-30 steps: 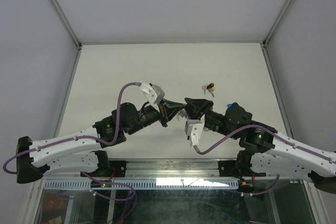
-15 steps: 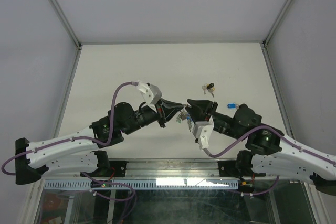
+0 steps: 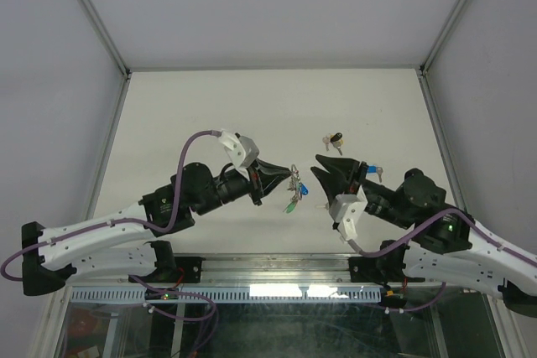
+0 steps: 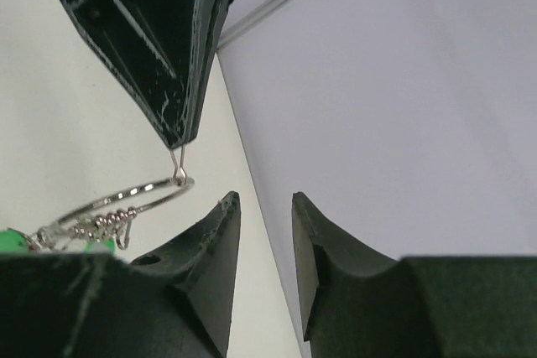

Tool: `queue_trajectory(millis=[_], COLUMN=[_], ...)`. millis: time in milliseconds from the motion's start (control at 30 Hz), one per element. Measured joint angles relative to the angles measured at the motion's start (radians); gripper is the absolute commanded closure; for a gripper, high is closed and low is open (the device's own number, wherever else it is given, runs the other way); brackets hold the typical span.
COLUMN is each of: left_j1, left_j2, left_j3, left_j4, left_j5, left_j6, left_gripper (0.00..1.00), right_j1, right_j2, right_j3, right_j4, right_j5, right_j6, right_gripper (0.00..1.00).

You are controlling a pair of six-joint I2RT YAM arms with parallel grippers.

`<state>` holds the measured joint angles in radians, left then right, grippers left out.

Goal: Put the keys on the keyring

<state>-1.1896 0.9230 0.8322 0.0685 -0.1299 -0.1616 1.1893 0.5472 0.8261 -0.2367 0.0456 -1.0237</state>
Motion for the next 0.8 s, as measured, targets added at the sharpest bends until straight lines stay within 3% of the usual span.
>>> queue_trajectory(millis=[300, 800], left_j1=[0.000, 0.000], left_j2=[-0.048, -0.055], left_j3=[0.000, 0.000], left_j4=[-0.010, 0.032], left_j5=[0.020, 0.052], left_j6=[0.001, -0.008], left_gripper=[1.00, 1.00], right_j1=[0.000, 0.000], right_j2=[-0.013, 0.045], right_j3=[-0.060, -0.117], right_j4=[-0.021, 0.167], right_j5=[0.026, -0.072], right_j6=[-0.085, -0.172], right_gripper=[0.67, 0.66])
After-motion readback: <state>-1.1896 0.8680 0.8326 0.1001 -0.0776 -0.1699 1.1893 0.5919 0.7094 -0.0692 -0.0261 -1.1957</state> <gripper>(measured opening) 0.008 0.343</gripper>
